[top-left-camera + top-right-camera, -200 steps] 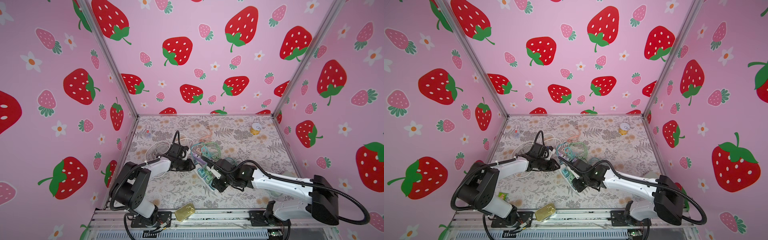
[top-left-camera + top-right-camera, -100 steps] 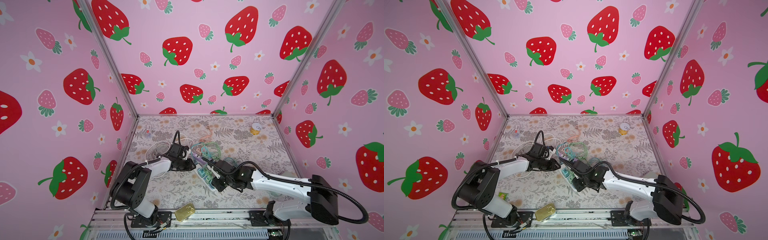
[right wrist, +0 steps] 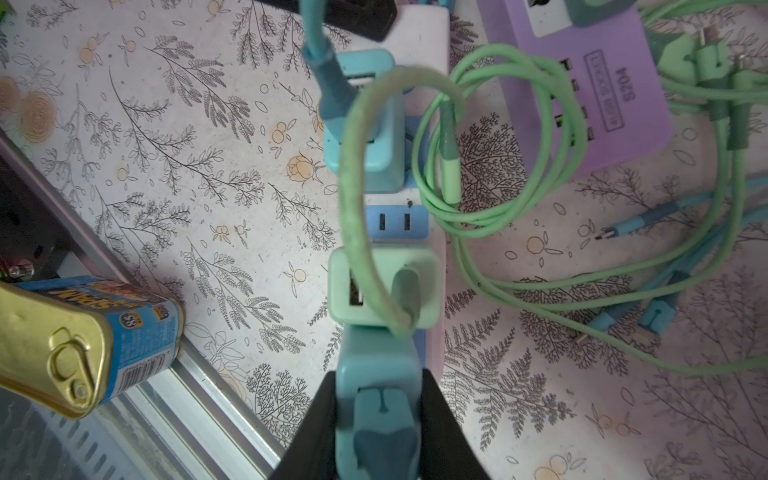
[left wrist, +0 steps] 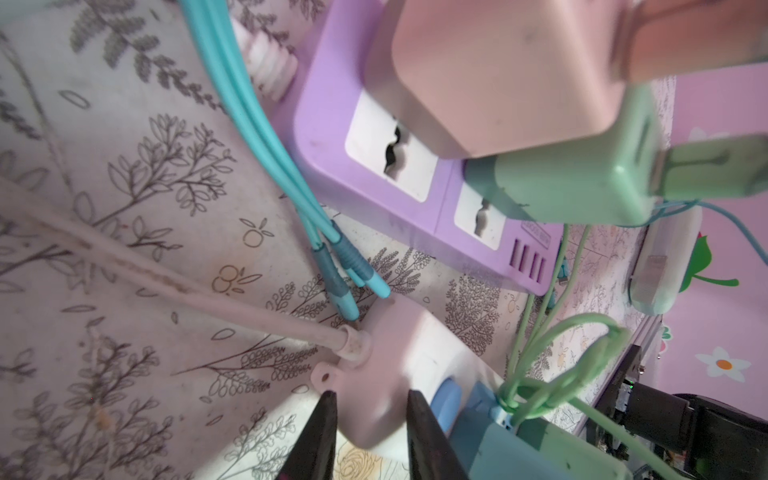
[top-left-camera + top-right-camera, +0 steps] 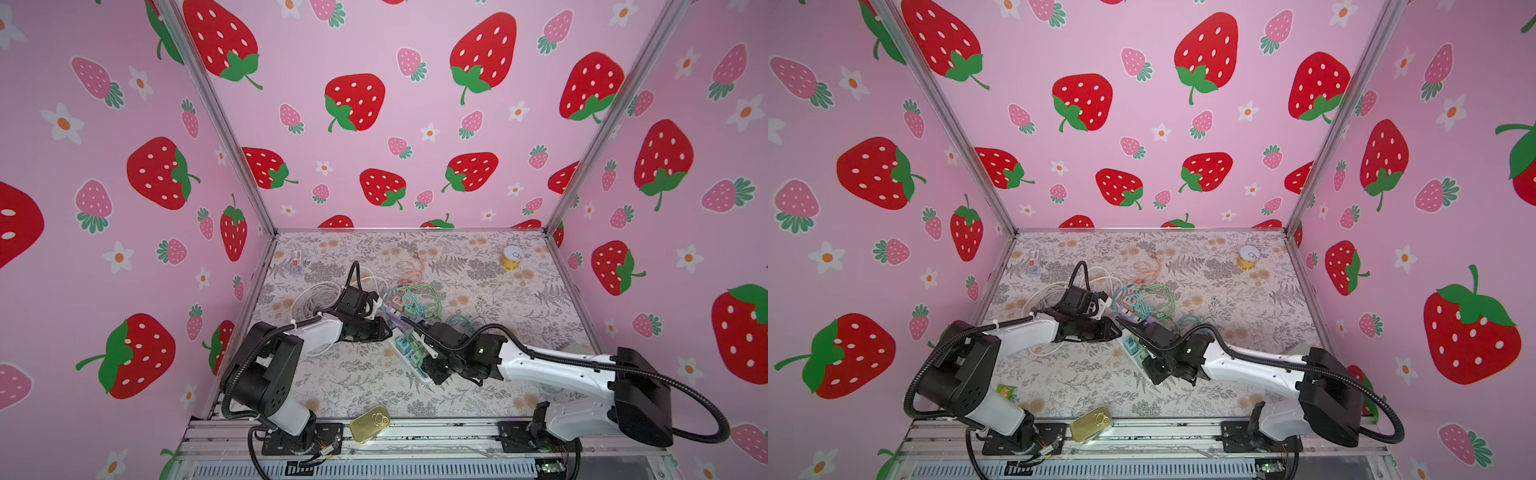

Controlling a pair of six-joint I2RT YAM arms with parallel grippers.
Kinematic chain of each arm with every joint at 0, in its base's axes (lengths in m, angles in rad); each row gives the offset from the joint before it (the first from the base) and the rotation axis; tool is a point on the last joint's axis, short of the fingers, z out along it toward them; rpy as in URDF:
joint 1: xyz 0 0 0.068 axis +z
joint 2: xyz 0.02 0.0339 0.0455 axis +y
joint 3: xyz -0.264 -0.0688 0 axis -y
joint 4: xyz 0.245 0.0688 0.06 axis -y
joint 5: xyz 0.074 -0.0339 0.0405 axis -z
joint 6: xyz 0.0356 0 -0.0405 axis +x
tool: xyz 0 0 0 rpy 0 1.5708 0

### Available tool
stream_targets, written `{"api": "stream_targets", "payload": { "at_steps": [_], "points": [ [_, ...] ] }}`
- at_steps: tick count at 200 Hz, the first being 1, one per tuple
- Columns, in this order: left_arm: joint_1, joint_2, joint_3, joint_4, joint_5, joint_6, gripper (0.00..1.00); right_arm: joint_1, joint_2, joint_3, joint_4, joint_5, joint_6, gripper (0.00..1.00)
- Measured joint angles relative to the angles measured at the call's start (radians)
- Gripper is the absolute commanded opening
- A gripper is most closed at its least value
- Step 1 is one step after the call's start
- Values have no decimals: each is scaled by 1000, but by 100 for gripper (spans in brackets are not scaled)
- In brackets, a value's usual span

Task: Insert the plug
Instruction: 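Push the teal charger prongs down into the blue socket with the right gripper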

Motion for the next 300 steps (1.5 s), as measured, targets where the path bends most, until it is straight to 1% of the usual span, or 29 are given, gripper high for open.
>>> {"api": "stream_targets", "payload": {
  "at_steps": [86,172,244,254,291,300],
  "points": [
    [0,0,0,0,0,0,31,19,17,6,-1,42,6,0],
    [0,0,0,2,0,-1,31,97,109,68,-50,147,10,0],
    [0,0,0,1,0,-7,31,107,112,69,-50,161,16,0],
    [0,0,0,1,0,-8,31,107,111,69,-50,161,16,4],
    [0,-4,2,-6,-3,-8,31,107,109,70,-51,158,16,23],
    [0,-8,2,-11,-7,-8,31,107,107,70,-51,157,16,26]
  ]
}}
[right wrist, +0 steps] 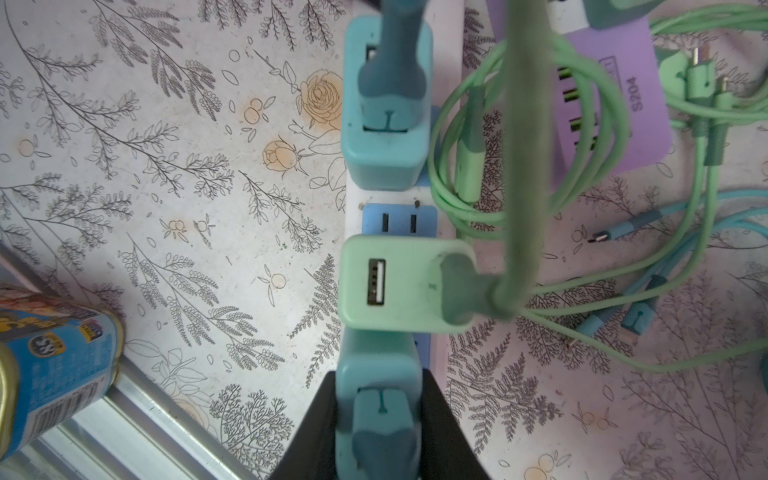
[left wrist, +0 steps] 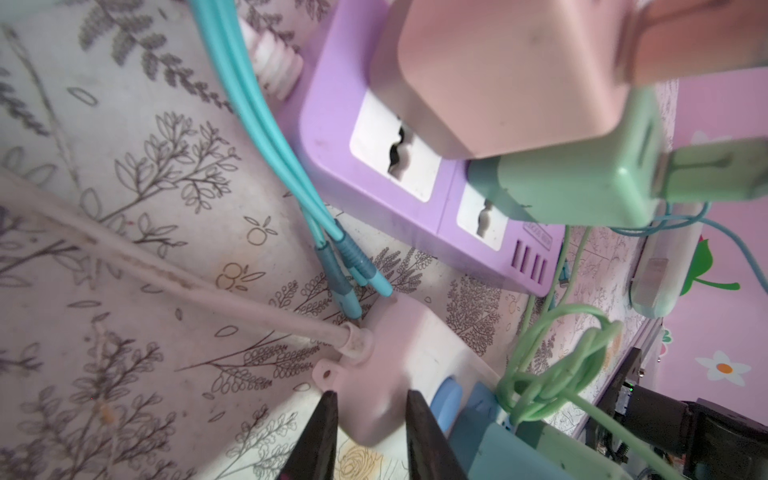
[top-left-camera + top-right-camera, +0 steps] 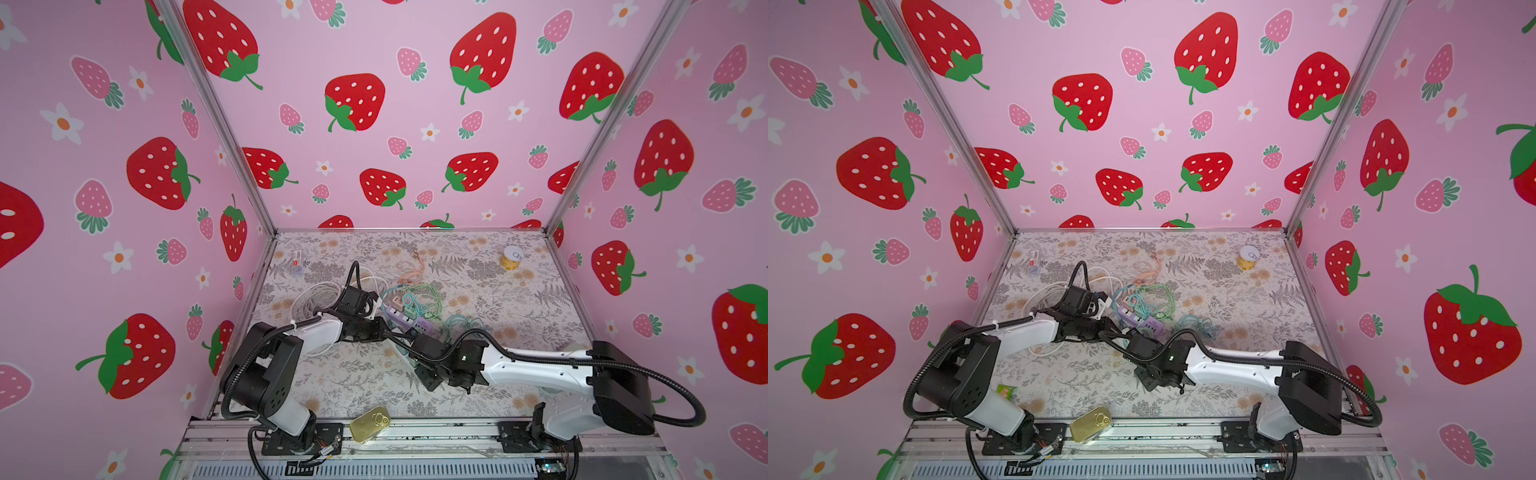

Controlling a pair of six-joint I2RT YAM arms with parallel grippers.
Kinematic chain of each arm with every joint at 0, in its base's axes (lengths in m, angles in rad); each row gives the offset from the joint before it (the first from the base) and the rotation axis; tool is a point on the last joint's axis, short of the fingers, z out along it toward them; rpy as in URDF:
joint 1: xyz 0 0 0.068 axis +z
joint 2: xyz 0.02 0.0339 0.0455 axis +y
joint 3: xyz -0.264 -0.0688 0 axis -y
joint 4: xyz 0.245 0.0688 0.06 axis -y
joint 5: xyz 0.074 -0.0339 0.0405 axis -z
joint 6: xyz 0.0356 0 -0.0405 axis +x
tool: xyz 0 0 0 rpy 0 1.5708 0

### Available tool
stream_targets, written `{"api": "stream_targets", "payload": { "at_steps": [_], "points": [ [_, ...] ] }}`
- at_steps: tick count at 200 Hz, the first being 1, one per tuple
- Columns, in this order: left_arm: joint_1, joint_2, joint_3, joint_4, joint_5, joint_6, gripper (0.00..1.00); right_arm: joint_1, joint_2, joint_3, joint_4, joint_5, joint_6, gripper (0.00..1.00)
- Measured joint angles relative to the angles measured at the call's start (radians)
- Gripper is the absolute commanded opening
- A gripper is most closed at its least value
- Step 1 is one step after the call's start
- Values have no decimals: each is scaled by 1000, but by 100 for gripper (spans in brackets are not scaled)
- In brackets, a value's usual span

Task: Insert the plug
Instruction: 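Push the teal charger prongs down into the blue socket with the right gripper, then open the right gripper and lift it off the plugged teal charger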

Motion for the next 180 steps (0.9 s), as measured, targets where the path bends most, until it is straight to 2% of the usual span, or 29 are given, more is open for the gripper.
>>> {"api": "stream_targets", "payload": {
  "at_steps": [59,84,87,93,125,180],
  "points": [
    [6,-65,5,-41,-23,-6,39,0,-38,6,-22,-47,5,50],
    [18,-102,24,-60,-24,-6,41,0,-66,11,-28,-57,8,51],
    [19,-107,26,-63,-25,-6,41,-1,-69,11,-29,-57,8,55],
    [24,-117,31,-70,-27,-5,42,-2,-76,11,-32,-61,11,57],
    [50,-173,47,-109,-45,6,48,-7,-111,13,-70,-93,-18,60],
    [90,-257,96,-206,-116,32,56,-34,-229,-12,-74,-233,-123,64]
  ]
}}
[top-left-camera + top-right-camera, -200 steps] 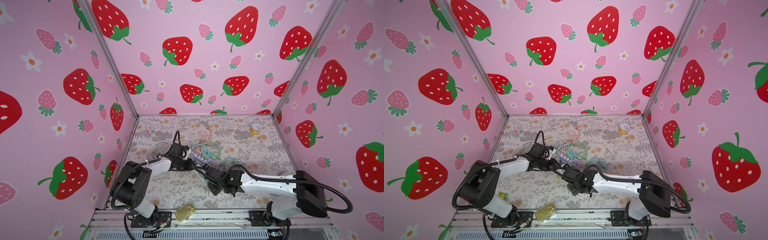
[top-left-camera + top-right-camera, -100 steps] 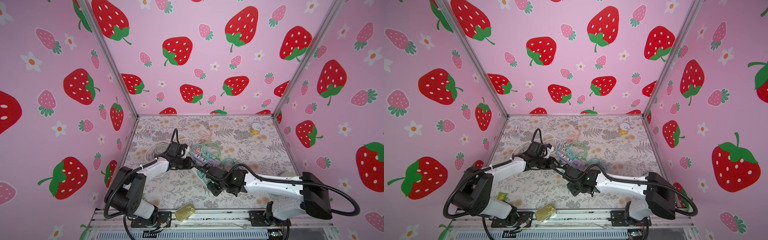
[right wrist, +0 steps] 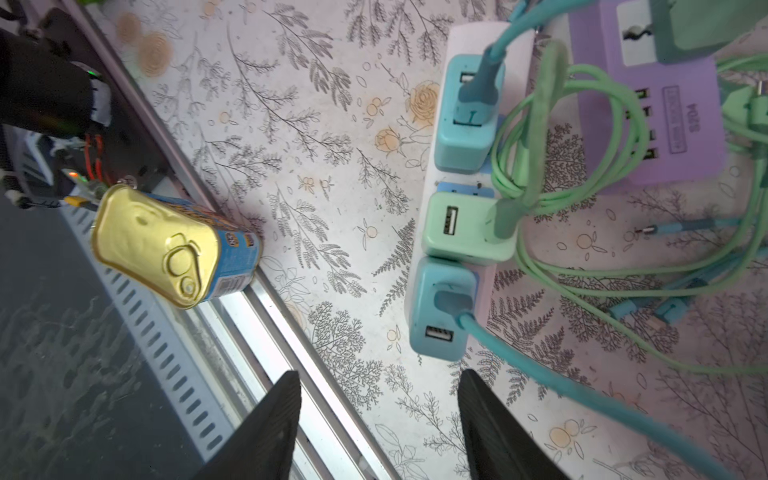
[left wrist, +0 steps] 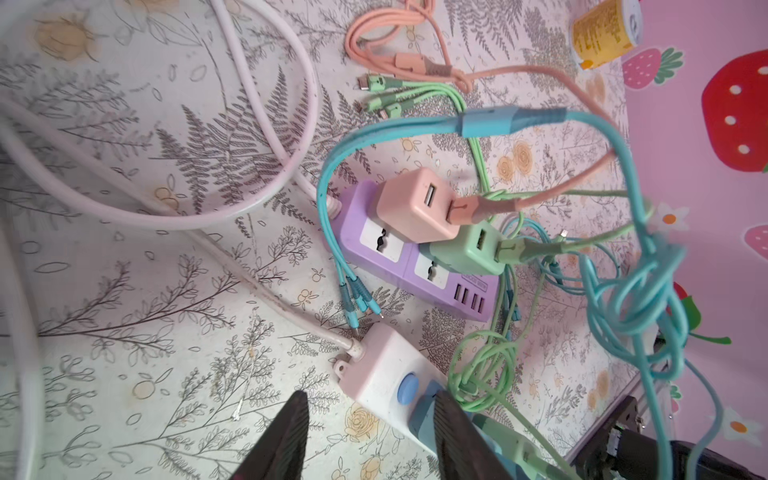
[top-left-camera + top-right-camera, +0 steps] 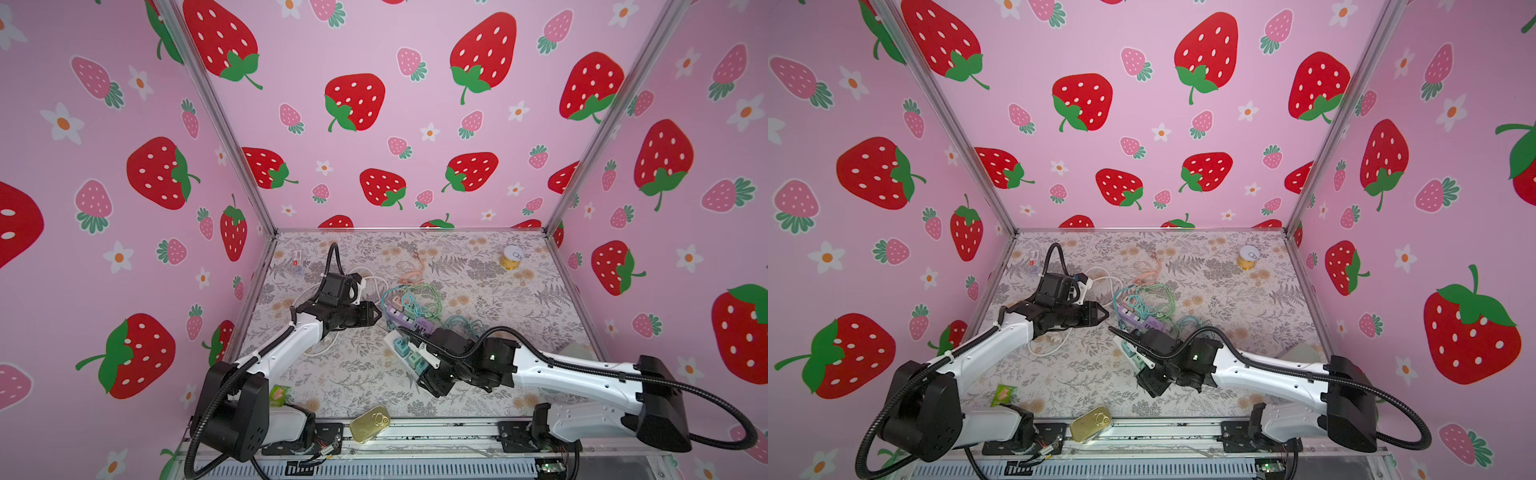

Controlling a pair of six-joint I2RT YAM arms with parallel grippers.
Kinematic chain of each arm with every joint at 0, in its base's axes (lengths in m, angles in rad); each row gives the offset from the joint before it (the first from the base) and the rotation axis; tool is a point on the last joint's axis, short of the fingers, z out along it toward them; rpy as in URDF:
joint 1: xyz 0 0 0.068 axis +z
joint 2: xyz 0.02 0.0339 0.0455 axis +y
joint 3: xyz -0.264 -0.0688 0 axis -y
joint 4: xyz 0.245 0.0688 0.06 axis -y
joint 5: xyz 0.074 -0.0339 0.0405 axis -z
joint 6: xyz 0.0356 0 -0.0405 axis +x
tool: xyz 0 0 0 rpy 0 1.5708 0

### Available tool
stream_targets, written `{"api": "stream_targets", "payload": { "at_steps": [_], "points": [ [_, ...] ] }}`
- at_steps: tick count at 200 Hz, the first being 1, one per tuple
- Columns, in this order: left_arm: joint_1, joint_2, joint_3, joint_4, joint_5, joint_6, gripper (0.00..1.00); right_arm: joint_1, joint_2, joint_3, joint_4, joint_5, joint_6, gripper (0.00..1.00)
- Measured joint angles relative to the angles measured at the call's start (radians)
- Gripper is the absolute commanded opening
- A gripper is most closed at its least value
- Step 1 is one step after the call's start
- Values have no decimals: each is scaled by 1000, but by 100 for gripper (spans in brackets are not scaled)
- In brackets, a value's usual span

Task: Insert the plug
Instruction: 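Open the right gripper and lift it off the plugged teal charger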

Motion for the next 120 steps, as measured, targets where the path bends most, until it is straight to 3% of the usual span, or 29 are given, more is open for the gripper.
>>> {"api": "stream_targets", "payload": {
  "at_steps": [43,95,120],
  "points": [
    [39,-69,23,-47,-72,18,63,-61,-96,0,35,-51,-77,72],
    [97,-124,40,-53,-227,58,77,-317,-197,0,220,50,-137,85],
    [137,-143,40,-35,-285,81,81,-392,-204,0,314,109,-204,91]
  ]
}}
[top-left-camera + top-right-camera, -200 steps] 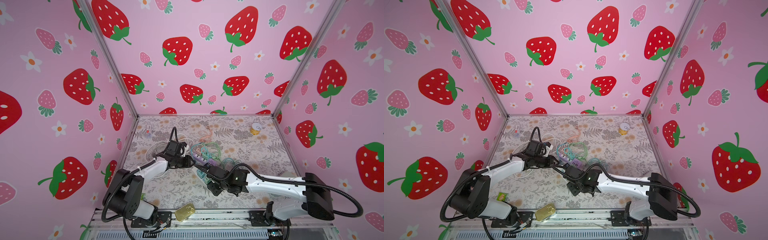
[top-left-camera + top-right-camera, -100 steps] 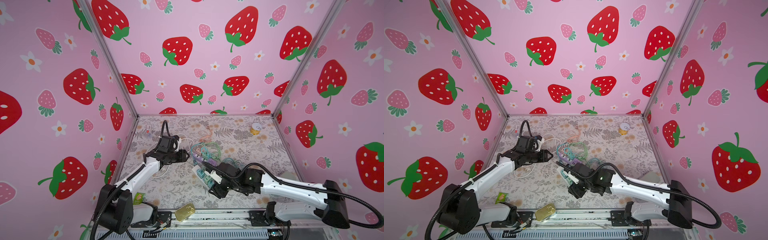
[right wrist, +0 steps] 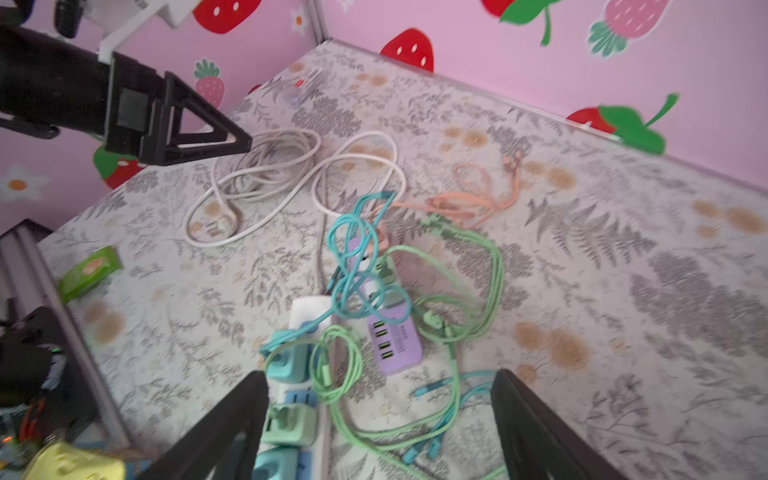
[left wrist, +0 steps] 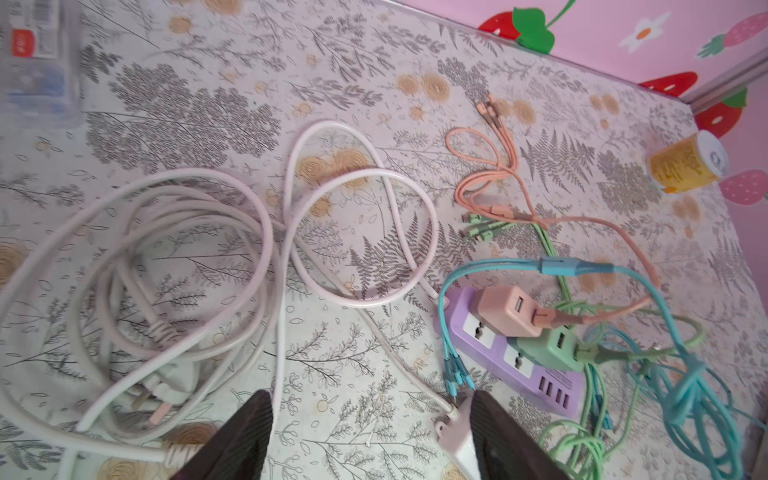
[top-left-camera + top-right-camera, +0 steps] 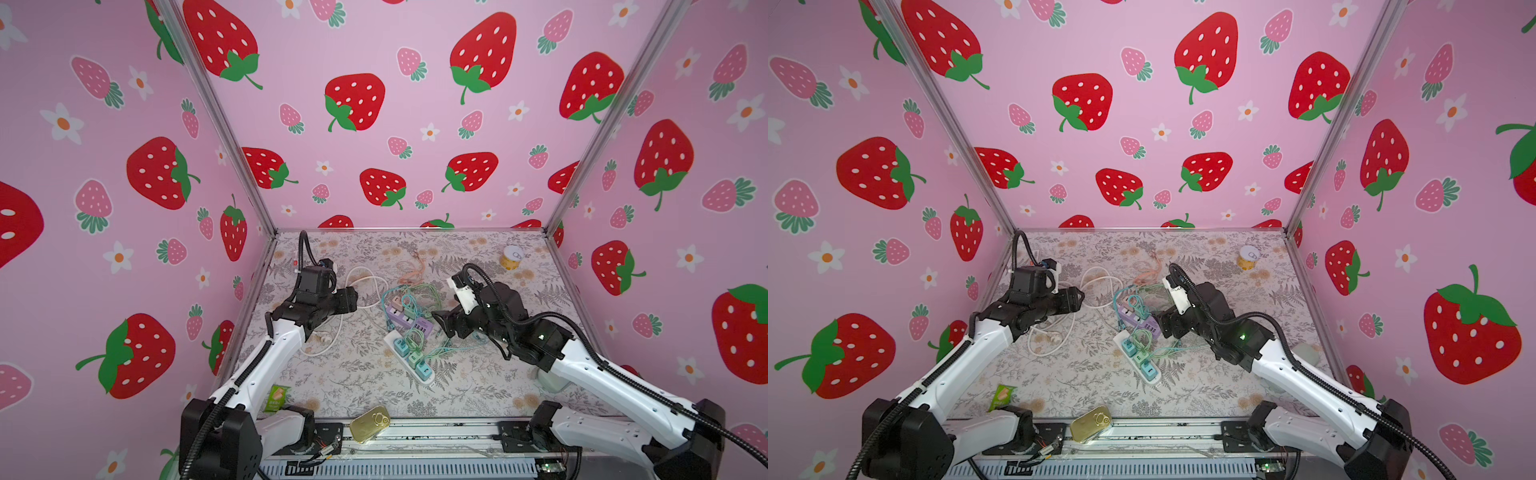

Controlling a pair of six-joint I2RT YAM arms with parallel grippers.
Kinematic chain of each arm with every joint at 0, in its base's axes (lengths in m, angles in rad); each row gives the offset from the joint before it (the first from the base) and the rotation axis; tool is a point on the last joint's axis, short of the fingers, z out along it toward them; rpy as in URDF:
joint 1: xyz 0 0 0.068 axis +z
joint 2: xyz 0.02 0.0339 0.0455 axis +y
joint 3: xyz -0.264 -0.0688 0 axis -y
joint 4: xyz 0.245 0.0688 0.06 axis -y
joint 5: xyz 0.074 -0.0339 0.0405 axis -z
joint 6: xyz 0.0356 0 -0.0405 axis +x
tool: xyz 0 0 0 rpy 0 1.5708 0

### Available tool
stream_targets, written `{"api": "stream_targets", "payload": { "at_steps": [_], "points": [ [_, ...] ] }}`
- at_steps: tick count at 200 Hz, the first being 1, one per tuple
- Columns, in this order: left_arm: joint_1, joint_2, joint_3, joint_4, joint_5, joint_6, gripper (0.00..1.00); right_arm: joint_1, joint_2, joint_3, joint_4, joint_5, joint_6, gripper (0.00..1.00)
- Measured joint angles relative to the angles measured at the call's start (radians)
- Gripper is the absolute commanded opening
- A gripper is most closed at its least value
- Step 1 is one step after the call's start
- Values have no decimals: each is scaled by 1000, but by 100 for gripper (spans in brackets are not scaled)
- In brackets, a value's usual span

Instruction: Insert the plug

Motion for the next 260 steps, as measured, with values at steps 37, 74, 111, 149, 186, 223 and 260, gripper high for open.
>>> {"api": "stream_targets", "payload": {
  "at_steps": [37,74,111,149,186,223,260],
  "points": [
    [60,-24,-45,99,-80,24,85,-133,9,-35,144,54,-116,99],
    [85,-15,-141,226,-183,74,86,-313,32,-125,286,89,-203,99],
    [126,27,-277,420,-218,140,88,-502,34,-287,492,117,-238,99],
    [196,77,-410,657,-205,174,90,-679,85,-461,715,104,-235,99],
    [214,158,-492,889,-163,196,92,-786,218,-603,1004,57,-206,99],
    [220,264,-493,1081,-127,205,97,-792,373,-657,1250,18,-197,99],
    [221,357,-509,1172,-119,209,98,-793,499,-713,1497,-3,-196,99]
  ]
}}
